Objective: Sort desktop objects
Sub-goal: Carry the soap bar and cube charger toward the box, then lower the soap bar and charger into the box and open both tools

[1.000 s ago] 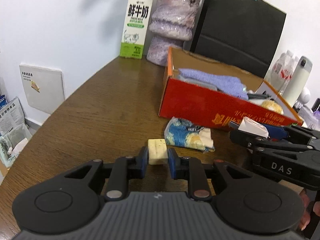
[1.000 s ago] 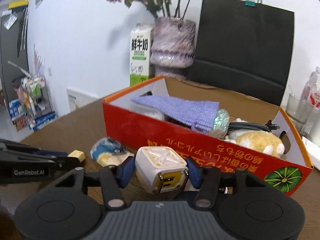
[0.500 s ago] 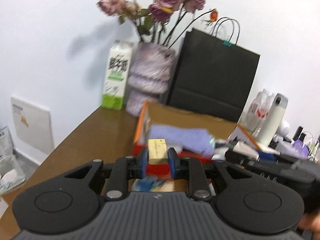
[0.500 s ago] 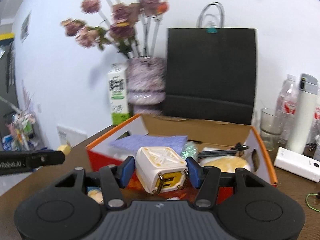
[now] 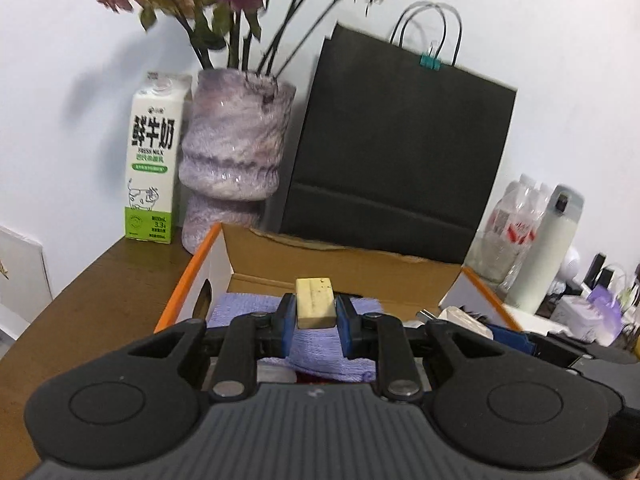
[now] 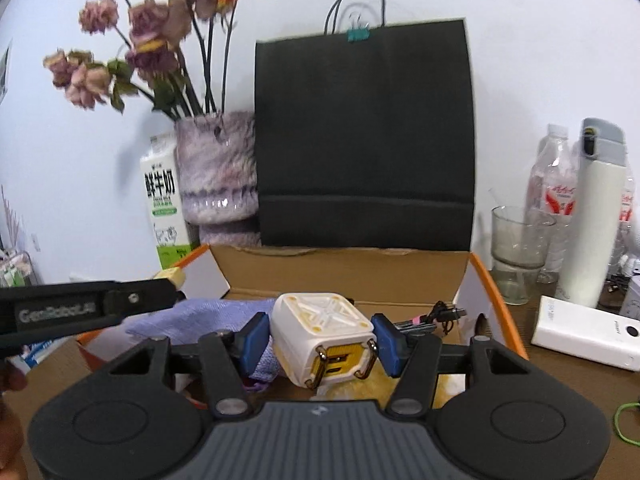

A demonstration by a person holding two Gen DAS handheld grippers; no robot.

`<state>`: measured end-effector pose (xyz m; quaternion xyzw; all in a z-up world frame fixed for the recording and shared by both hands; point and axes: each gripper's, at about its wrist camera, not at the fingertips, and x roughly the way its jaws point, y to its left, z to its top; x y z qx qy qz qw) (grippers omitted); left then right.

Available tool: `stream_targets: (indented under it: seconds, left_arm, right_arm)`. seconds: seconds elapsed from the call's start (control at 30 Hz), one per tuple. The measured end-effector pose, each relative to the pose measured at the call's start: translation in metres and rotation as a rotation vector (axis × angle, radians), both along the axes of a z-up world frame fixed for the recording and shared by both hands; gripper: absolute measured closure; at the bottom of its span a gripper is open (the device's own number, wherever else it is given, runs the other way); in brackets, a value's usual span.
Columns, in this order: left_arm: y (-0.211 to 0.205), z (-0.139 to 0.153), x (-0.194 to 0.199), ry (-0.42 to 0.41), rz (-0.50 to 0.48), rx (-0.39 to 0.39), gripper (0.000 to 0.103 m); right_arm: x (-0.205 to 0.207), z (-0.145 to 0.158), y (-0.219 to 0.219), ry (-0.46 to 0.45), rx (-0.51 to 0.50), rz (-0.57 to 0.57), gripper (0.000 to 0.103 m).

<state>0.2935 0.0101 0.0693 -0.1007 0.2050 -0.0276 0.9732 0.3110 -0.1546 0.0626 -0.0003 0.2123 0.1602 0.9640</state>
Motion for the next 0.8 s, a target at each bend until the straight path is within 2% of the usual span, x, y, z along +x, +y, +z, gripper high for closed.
stream_targets:
  seconds: [0.17, 0.43, 0.5, 0.53, 0.6, 0.67, 0.7, 0.8]
  left_arm:
    - [0.005, -0.011, 0.011, 0.034, 0.001, 0.033, 0.081]
    - [0.002, -0.014, 0.010, 0.020, 0.007, 0.073, 0.080]
    - [0.001, -0.015, 0.009, 0.022, 0.015, 0.079, 0.066]
    - [0.001, -0.015, 0.009, 0.021, 0.025, 0.078, 0.051]
    - [0.002, -0.013, 0.006, 0.002, 0.046, 0.080, 0.036]
    - [0.004, -0.010, 0.002, -0.023, 0.068, 0.069, 0.004]
    - [0.006, -0.009, 0.001, -0.036, 0.079, 0.064, 0.000]
    - [0.007, -0.007, -0.001, -0.045, 0.091, 0.060, 0.000]
  right_arm:
    - [0.007, -0.007, 0.006, 0.008, -0.032, 0.009, 0.048]
    - [0.004, -0.011, 0.010, 0.013, -0.059, 0.011, 0.048]
    - [0.003, -0.010, 0.010, 0.012, -0.061, 0.001, 0.044]
    - [0.003, -0.009, 0.009, 0.008, -0.062, -0.010, 0.040]
    - [0.001, -0.005, 0.007, -0.013, -0.049, -0.030, 0.018]
    - [-0.001, -0.001, 0.003, -0.036, -0.034, -0.041, 0.012]
    - [-0.002, 0.000, 0.003, -0.042, -0.031, -0.043, 0.011]
    - [-0.001, -0.002, 0.004, -0.040, -0.046, -0.055, 0.000]
